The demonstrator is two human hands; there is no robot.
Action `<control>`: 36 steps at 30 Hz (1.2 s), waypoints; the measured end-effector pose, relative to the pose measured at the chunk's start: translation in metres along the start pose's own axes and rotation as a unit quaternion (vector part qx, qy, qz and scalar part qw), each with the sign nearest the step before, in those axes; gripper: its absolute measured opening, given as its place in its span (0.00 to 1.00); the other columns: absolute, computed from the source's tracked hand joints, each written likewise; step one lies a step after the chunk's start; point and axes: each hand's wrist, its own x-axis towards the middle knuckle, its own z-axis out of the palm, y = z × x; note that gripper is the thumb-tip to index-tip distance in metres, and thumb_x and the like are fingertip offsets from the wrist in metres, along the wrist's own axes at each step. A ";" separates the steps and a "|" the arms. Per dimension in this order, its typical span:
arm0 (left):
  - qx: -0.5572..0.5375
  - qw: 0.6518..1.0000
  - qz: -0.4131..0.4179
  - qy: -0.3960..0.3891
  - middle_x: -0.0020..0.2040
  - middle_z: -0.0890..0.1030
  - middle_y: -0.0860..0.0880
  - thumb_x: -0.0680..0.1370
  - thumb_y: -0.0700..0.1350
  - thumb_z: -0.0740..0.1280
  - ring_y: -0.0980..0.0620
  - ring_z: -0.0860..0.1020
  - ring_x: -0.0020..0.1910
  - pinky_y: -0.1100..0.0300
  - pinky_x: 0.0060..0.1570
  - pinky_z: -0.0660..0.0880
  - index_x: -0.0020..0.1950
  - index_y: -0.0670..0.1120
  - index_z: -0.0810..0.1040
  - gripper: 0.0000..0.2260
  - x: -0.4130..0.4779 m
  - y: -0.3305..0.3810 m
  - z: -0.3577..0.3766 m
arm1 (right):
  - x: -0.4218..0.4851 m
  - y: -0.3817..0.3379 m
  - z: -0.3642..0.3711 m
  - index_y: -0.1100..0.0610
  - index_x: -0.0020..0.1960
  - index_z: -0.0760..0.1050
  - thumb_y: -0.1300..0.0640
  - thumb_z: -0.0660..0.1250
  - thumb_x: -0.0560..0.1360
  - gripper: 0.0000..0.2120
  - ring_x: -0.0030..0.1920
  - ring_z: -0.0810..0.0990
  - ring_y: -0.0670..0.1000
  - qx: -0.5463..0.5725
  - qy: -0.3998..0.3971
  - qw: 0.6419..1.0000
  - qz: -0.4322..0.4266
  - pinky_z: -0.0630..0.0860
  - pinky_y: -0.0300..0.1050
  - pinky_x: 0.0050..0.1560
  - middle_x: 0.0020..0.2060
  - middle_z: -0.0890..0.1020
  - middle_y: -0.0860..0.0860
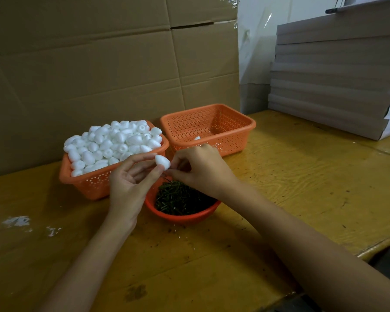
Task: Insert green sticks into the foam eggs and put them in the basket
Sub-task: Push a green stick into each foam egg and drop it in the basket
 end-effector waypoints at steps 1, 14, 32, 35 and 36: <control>0.001 1.000 0.001 -0.001 0.55 0.89 0.46 0.73 0.46 0.79 0.46 0.87 0.58 0.59 0.56 0.83 0.55 0.56 0.87 0.12 0.000 0.000 0.000 | 0.001 0.000 0.000 0.54 0.44 0.85 0.47 0.77 0.76 0.10 0.40 0.84 0.45 0.021 -0.005 1.000 0.014 0.80 0.52 0.45 0.38 0.86 0.45; 0.034 0.999 0.006 -0.029 0.54 0.89 0.47 0.75 0.40 0.78 0.48 0.87 0.57 0.63 0.52 0.82 0.59 0.52 0.86 0.14 0.000 0.000 0.000 | 0.001 0.006 0.000 0.60 0.44 0.85 0.58 0.78 0.75 0.06 0.35 0.87 0.48 0.168 -0.083 0.976 0.109 0.86 0.46 0.38 0.35 0.88 0.51; 0.067 0.997 0.019 -0.035 0.58 0.87 0.50 0.74 0.43 0.78 0.49 0.87 0.57 0.57 0.56 0.84 0.59 0.51 0.86 0.14 -0.001 -0.002 0.000 | 0.001 0.005 0.000 0.61 0.46 0.85 0.59 0.78 0.75 0.06 0.36 0.88 0.49 0.181 -0.101 0.970 0.125 0.86 0.47 0.39 0.35 0.87 0.52; 0.066 0.997 0.019 -0.034 0.57 0.88 0.50 0.74 0.43 0.78 0.49 0.86 0.59 0.57 0.58 0.83 0.58 0.54 0.87 0.14 0.000 -0.003 0.000 | 0.000 0.005 0.000 0.61 0.45 0.85 0.59 0.78 0.75 0.06 0.35 0.87 0.48 0.176 -0.097 0.972 0.124 0.85 0.45 0.38 0.34 0.87 0.51; 0.065 0.997 0.017 -0.034 0.57 0.88 0.50 0.74 0.43 0.78 0.49 0.86 0.60 0.58 0.58 0.83 0.58 0.54 0.87 0.14 0.000 -0.002 0.000 | 0.000 0.005 0.000 0.60 0.45 0.85 0.58 0.78 0.75 0.06 0.34 0.87 0.48 0.176 -0.095 0.972 0.124 0.85 0.45 0.38 0.34 0.87 0.51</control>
